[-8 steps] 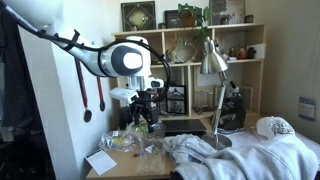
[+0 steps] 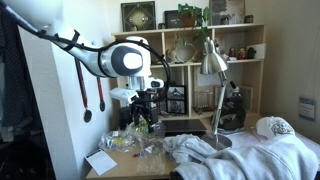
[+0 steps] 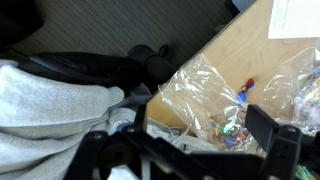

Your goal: Turn the knob on the head of the lamp

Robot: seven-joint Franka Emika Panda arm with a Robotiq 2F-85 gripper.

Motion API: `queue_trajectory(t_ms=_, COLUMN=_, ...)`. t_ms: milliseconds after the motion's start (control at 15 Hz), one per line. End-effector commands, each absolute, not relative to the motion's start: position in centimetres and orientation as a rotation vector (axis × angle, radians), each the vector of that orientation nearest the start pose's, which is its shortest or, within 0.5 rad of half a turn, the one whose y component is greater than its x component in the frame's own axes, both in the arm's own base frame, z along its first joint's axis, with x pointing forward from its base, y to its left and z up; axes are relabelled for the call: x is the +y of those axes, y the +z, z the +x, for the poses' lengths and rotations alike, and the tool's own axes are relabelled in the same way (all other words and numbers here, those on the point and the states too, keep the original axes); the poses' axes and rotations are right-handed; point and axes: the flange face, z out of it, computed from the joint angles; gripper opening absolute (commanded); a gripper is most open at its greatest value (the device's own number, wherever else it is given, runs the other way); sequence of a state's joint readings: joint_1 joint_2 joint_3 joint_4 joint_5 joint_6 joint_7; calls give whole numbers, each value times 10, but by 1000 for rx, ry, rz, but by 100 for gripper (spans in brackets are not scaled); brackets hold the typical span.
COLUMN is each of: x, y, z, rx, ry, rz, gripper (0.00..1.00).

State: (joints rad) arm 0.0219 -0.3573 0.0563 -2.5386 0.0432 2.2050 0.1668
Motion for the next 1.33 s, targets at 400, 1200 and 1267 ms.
queue_trajectory(t_ms=400, x=18, y=487, z=436, rx=167, ry=-289, rz=-3189, gripper=100)
queue_trajectory(t_ms=1200, x=-38, y=732, z=473, rx=239, ry=-775, rz=-3103, gripper=100)
queue_trajectory(t_ms=1267, x=-43, y=744, z=482, rx=234, ry=-810, rz=-3095, gripper=100)
